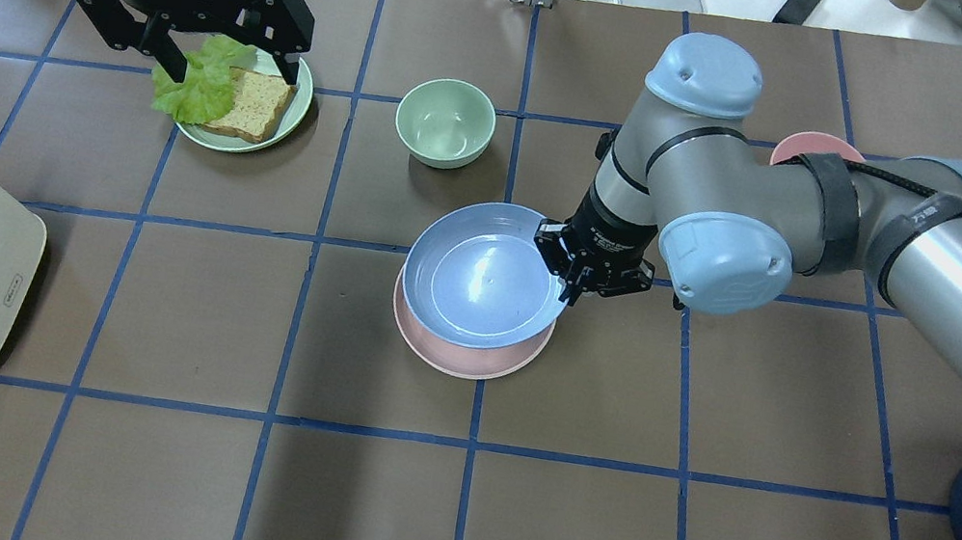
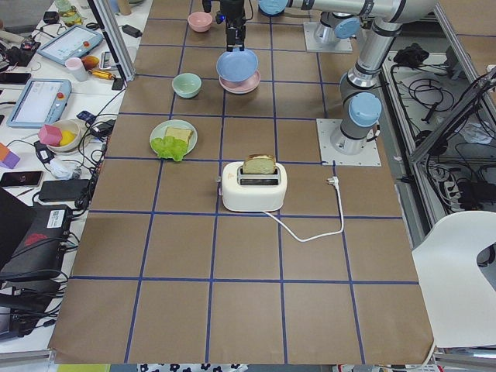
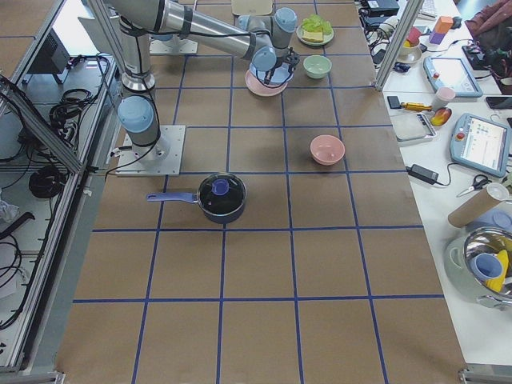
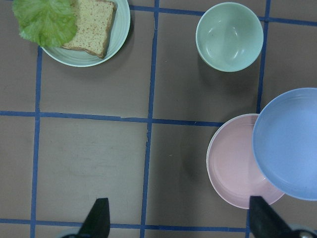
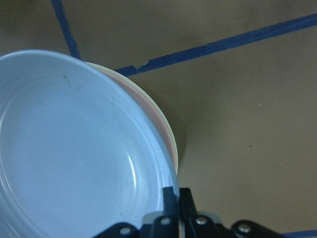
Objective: Stack three plates with pink and blue
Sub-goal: 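Lower the blue plate onto the stack and open the right gripper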
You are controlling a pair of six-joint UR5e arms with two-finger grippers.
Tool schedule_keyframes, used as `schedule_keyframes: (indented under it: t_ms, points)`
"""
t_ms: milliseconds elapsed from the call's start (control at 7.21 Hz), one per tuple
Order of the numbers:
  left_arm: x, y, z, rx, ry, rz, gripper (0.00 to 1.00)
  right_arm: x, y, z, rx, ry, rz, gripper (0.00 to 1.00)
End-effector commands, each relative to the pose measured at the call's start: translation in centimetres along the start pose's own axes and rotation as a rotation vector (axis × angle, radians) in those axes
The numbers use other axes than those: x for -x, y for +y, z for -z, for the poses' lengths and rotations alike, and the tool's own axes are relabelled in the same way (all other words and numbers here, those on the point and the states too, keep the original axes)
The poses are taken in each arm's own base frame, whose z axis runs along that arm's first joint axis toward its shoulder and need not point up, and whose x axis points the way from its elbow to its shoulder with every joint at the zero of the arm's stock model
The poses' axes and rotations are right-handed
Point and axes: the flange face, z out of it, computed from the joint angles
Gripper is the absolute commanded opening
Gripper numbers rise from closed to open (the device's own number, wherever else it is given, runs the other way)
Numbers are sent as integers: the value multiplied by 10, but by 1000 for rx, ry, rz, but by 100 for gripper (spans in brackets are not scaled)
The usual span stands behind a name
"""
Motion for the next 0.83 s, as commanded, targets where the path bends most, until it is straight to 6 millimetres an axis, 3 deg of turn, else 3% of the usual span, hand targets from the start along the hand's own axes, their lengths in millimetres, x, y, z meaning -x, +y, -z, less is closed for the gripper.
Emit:
schedule_keyframes:
  t_ms: [0, 277, 693]
  points:
    - [0, 0, 0, -1, 0, 0, 100, 4, 14, -18, -7, -1, 32, 0]
    - [0, 0, 0, -1, 0, 1, 100, -2, 18, -33, -30, -12, 43, 0]
    - [0, 1, 0, 1, 0, 0, 100, -1, 16, -34, -47, -15, 49, 1]
